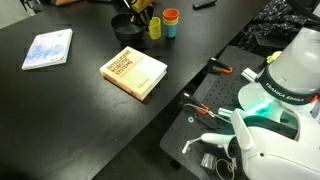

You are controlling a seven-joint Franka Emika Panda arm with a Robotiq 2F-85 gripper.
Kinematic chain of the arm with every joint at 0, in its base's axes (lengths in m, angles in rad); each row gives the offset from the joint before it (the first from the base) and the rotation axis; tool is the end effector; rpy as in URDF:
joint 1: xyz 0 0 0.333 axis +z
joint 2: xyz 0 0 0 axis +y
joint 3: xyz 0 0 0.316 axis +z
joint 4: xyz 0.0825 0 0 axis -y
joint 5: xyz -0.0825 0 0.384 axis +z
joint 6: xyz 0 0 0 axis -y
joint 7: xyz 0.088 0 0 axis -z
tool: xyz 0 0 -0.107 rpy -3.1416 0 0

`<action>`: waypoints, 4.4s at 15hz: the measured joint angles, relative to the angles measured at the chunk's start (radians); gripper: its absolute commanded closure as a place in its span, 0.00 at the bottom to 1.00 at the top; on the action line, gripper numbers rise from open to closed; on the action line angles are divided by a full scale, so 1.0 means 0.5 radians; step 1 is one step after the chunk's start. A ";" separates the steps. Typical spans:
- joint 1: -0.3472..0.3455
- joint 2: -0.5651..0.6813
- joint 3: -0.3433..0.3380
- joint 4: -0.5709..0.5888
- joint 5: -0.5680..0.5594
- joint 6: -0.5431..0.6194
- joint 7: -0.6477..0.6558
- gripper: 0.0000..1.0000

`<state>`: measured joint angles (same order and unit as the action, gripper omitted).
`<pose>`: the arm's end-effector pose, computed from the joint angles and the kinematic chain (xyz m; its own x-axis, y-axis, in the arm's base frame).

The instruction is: Stack the four cups together.

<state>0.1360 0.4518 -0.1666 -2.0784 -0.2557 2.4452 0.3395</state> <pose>0.5793 -0.0179 0.2036 0.9874 -0.1557 -0.0296 -0.1442 -0.9601 0.2395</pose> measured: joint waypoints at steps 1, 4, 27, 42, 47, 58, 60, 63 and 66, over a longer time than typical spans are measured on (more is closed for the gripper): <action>0.017 -0.033 0.000 0.010 -0.017 -0.047 0.032 0.97; 0.049 -0.145 0.002 0.041 -0.073 -0.133 0.110 0.97; -0.147 -0.299 -0.133 0.190 -0.522 -0.516 0.579 0.97; -0.174 -0.311 -0.039 0.022 -0.319 -0.540 0.579 0.97; -0.181 -0.311 -0.014 -0.009 -0.258 -0.416 0.577 0.97; -0.214 -0.311 -0.019 -0.054 -0.255 -0.279 0.579 0.37; -0.219 -0.311 -0.022 -0.053 -0.255 -0.278 0.583 0.23; -0.219 -0.317 -0.015 -0.052 -0.245 -0.280 0.590 0.00; -0.209 -0.347 0.033 -0.070 -0.167 -0.280 0.590 0.00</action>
<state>0.0316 0.2781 -0.1501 -2.1136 -0.3393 2.3052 0.6345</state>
